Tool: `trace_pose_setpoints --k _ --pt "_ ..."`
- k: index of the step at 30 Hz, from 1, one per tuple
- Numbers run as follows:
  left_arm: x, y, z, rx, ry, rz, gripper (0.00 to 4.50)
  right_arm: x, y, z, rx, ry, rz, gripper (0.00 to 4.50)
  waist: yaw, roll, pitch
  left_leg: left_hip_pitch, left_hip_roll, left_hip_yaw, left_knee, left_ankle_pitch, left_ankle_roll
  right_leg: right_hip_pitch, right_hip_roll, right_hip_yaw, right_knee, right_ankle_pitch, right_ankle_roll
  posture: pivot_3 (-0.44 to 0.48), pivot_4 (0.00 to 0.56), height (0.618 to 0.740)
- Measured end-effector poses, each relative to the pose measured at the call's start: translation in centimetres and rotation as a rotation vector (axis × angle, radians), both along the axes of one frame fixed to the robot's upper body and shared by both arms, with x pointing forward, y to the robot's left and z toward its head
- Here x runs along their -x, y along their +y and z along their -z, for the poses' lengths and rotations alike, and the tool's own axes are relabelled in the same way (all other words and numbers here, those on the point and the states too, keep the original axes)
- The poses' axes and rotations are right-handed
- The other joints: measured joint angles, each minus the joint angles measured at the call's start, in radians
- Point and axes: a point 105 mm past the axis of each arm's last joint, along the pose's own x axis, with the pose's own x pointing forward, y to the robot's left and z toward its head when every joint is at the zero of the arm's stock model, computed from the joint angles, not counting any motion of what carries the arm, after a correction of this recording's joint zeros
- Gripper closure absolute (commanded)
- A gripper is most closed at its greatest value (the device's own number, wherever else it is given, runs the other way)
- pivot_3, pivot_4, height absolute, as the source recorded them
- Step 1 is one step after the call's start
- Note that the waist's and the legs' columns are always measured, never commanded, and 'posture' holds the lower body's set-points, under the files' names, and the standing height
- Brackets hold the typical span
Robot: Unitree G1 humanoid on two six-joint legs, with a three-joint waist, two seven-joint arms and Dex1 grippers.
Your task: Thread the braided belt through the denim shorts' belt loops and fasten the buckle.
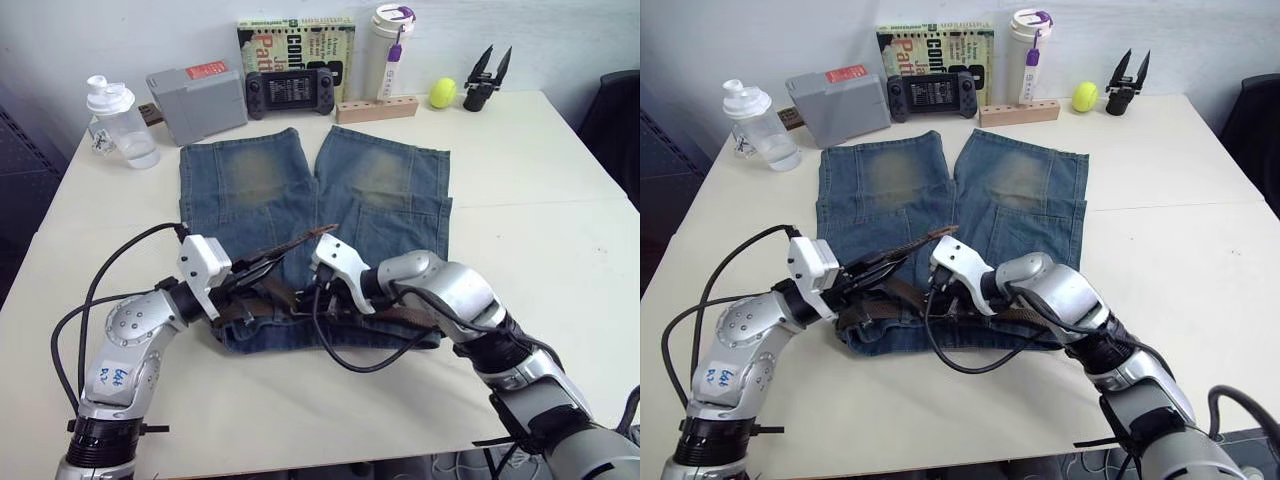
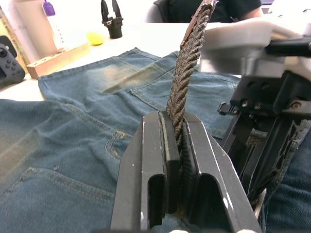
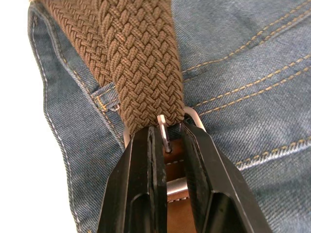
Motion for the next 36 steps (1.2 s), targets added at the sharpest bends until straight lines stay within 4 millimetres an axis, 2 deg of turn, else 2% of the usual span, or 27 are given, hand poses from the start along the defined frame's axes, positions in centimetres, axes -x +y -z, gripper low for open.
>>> trace_pose_setpoints --k 5,9,18,23,28,32,36 --pt "-0.7 -0.6 -0.7 -0.003 -0.009 0.03 4.5 0.0 0.2 0.1 0.06 -0.008 -0.056 3.64 -0.001 0.0 0.0 0.0 0.0 0.0 0.0 0.0 0.0 0.0 0.0 0.0 0.0 0.0 0.0 0.0 0.15 0.726" --pt "-1.5 -1.1 -2.1 -0.025 -0.021 0.085 4.5 -0.1 0.4 0.1 0.107 -0.032 -0.108 3.64 0.0 -0.001 -0.001 0.0 0.0 0.001 0.0 0.0 0.0 0.0 0.0 -0.001 0.0 0.0 0.0 0.0 0.15 0.726" --pt "-3.4 -2.1 -4.3 -0.125 -0.02 0.287 4.5 -0.3 1.6 0.4 0.157 -0.068 -0.196 3.64 -0.02 -0.002 -0.002 0.0 0.0 0.0 0.0 0.0 0.0 0.001 0.001 -0.001 0.0 0.0 0.0 0.0 0.15 0.726" --pt "-4.2 -3.8 -4.8 -0.16 -0.02 0.413 4.5 -0.3 2.0 0.5 0.163 -0.075 -0.22 3.64 -0.025 -0.002 -0.003 0.001 0.0 0.001 0.0 0.0 -0.001 0.001 0.002 -0.001 0.0 0.0 0.0 0.0 0.15 0.726" --pt "-4.7 -7.1 -5.7 -0.175 -0.051 0.548 4.5 -0.2 2.1 0.6 0.175 -0.084 -0.228 3.64 -0.021 -0.004 -0.006 0.001 0.0 0.001 0.001 0.0 -0.001 0.002 0.002 -0.001 0.0 0.0 0.0 0.0 0.15 0.726" --pt "-4.9 -7.8 -6.0 -0.194 -0.067 0.587 4.5 -0.2 1.9 0.9 0.186 -0.087 -0.225 3.64 -0.021 0.003 -0.014 0.001 0.0 0.0 0.001 0.0 -0.001 0.002 0.001 -0.001 0.0 0.0 0.0 0.0 0.15 0.726" --pt "-5.0 -8.1 -5.9 -0.189 -0.065 0.602 4.5 -0.3 1.6 1.0 0.195 -0.09 -0.217 3.64 -0.016 0.002 -0.018 0.002 -0.001 -0.001 0.002 0.0 -0.001 0.004 0.0 -0.002 0.0 0.0 0.0 0.0 0.15 0.726"
